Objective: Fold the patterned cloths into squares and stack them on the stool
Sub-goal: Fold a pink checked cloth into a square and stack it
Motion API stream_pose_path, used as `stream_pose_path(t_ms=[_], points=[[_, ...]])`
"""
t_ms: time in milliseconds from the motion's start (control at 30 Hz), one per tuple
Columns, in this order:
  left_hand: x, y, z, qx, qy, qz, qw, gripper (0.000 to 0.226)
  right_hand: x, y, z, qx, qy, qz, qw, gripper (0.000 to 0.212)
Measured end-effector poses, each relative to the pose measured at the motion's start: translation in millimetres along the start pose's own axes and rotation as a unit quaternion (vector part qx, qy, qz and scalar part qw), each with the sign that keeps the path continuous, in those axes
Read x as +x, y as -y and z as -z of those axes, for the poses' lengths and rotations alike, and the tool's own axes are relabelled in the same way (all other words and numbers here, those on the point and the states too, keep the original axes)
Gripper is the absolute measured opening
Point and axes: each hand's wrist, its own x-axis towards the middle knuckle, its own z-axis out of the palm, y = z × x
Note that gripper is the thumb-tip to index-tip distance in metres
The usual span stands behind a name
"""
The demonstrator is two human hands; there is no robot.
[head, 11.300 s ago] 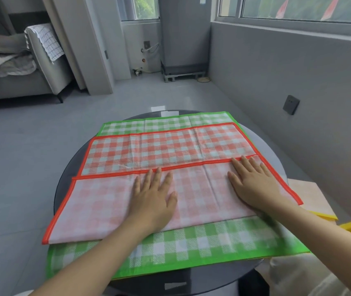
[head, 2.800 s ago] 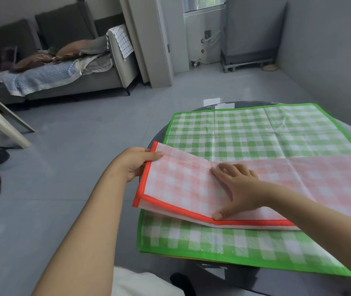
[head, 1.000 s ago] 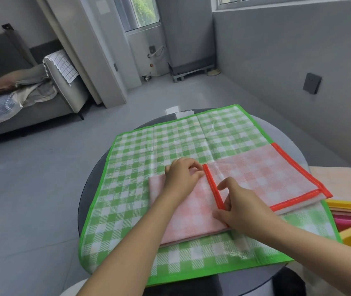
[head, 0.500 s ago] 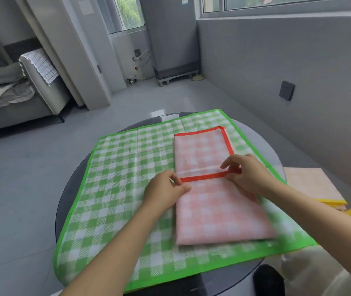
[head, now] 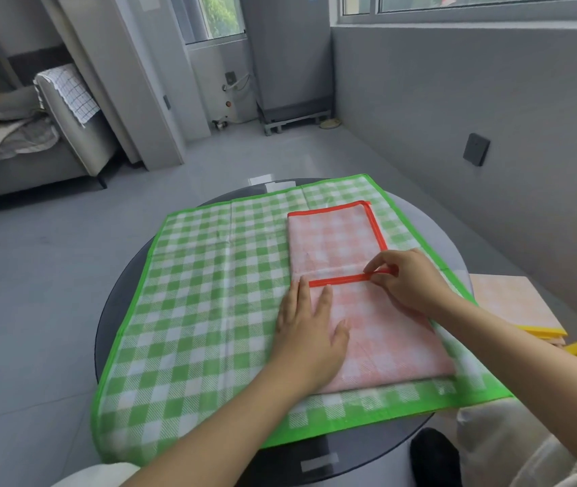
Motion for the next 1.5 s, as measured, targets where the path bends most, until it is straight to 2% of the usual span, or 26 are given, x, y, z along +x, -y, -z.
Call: stream_pose_path(t_ms=[100, 200, 233, 367, 433, 567, 667, 800, 933, 1033, 1133, 1233, 1333, 1500], points=[[0.7, 1.1, -3.2, 0.033, -0.004, -0.004, 0.999, 0.063, -7.7, 4.5, -2.2, -0.075, -0.019, 0.009, 0.997, 0.014], [1.7, 2.1, -4.6, 0.045, -0.007, -0.007, 0.999, 0.062, -28.3, 11.8, -10.0, -0.209, -0.090, 0.113, 0.967, 0.025], [2.6, 2.3, -4.8, 0.047, -0.010, -0.007, 0.999, 0.062, -38.7, 16.2, -12.6, -0.214, -0.080, 0.130, 0.965, 0.031], [4.1, 2.3, -6.5, 0.050, -0.015, -0.005, 0.999, 0.061, -72.2, 22.3, -24.1, -0.210, 0.048, 0.101, 0.971, 0.077], [4.7, 2.8, -6.6, 0.054, -0.012, 0.000, 0.998, 0.062, -75.1, 17.4, -25.5, -0.234, 0.082, 0.091, 0.964, 0.086], [4.8, 4.3, -6.0, 0.068, -0.003, 0.008, 0.998, 0.063, -67.5, 8.6, -20.9, -0.261, 0.095, 0.058, 0.959, 0.080], [4.1, 6.9, -6.2, 0.063, -0.004, 0.016, 0.998, 0.070, -64.3, 4.3, -13.3, -0.268, 0.102, 0.017, 0.958, 0.064], [4.4, 11.7, -2.5, 0.034, -0.017, 0.024, 0.999, 0.074, -61.2, 0.8, -11.6, -0.267, 0.074, -0.012, 0.961, 0.063], [7.4, 15.9, 4.2, 0.041, -0.079, -0.011, 0.996, 0.061, -54.6, 2.6, -11.5, -0.303, 0.008, 0.023, 0.953, 0.064], [14.3, 17.0, 7.8, 0.040, -0.132, -0.029, 0.990, 0.052, -48.7, 6.2, -9.0, -0.253, -0.004, 0.063, 0.965, 0.047], [24.4, 18.0, 7.5, 0.020, -0.171, -0.051, 0.984, 0.042, -45.7, 7.8, -9.5, -0.203, -0.023, 0.091, 0.975, 0.049], [34.2, 22.1, 6.1, -0.031, -0.182, -0.044, 0.982, 0.032, -39.9, 7.8, -8.2, -0.161, -0.037, 0.039, 0.985, 0.033], [42.4, 24.5, 6.2, -0.098, -0.194, -0.015, 0.976, 0.020, -27.4, 8.0, -5.6, -0.109, -0.043, -0.012, 0.993, 0.029], [57.0, 21.6, 12.1, -0.160, -0.208, 0.058, 0.963, 0.023, -0.5, 5.3, 3.1, -0.060, -0.071, -0.097, 0.991, 0.031]])
